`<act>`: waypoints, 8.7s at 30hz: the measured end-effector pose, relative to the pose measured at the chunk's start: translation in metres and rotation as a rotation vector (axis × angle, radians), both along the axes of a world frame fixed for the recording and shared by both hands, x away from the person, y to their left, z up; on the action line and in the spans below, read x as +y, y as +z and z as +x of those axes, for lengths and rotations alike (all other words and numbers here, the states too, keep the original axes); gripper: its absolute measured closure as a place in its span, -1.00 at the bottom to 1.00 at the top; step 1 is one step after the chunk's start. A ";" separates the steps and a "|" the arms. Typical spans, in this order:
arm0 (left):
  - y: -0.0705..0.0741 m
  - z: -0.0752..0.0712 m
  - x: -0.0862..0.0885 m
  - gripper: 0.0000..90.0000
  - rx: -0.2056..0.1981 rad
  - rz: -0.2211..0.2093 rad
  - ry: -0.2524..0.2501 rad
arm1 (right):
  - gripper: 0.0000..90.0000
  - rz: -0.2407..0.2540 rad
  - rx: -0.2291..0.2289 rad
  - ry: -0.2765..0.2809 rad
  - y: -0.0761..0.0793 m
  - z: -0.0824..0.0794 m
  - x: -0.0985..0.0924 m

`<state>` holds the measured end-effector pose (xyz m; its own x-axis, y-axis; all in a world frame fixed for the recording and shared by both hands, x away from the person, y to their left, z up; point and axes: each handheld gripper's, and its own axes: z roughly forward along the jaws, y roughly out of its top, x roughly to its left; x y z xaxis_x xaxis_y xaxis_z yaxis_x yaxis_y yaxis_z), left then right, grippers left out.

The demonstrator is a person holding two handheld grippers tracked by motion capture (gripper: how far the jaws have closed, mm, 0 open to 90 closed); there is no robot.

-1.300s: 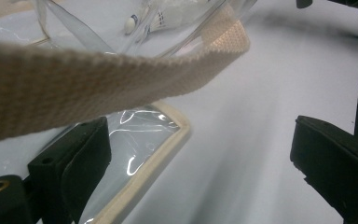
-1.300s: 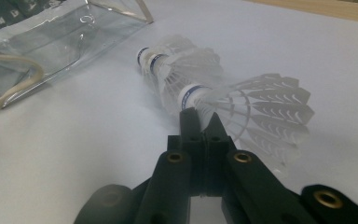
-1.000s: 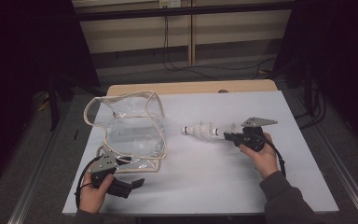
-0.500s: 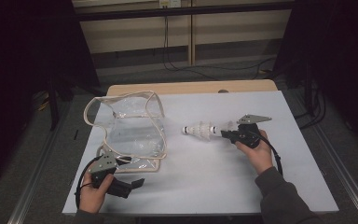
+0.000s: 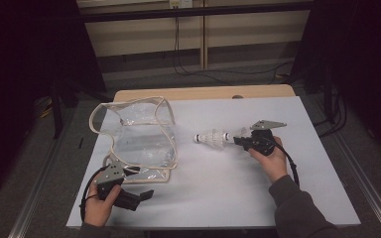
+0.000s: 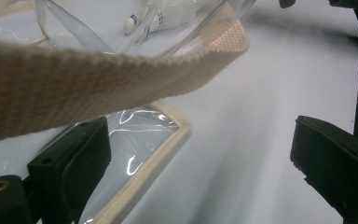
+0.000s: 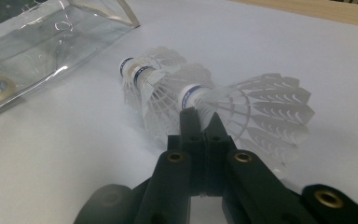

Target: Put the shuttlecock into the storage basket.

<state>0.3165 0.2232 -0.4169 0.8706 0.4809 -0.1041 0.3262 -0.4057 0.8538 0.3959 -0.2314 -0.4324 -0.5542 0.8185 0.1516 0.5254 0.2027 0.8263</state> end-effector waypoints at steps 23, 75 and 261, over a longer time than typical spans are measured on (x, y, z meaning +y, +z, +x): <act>0.000 0.000 0.000 -0.89 0.002 0.002 -0.001 | 1.00 0.003 0.008 0.010 -0.002 0.004 0.010; 0.000 0.000 0.000 -0.89 0.004 -0.002 -0.003 | 1.00 0.060 0.034 0.036 -0.013 0.014 0.037; -0.003 -0.001 0.001 -0.89 0.010 -0.001 -0.004 | 0.96 0.090 -0.030 0.214 0.133 0.005 0.079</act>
<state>0.3158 0.2243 -0.4195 0.8716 0.4769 -0.1133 0.3329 -0.4062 0.8510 0.4012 -0.1520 -0.2997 -0.7190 0.6657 0.1998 0.4535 0.2315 0.8607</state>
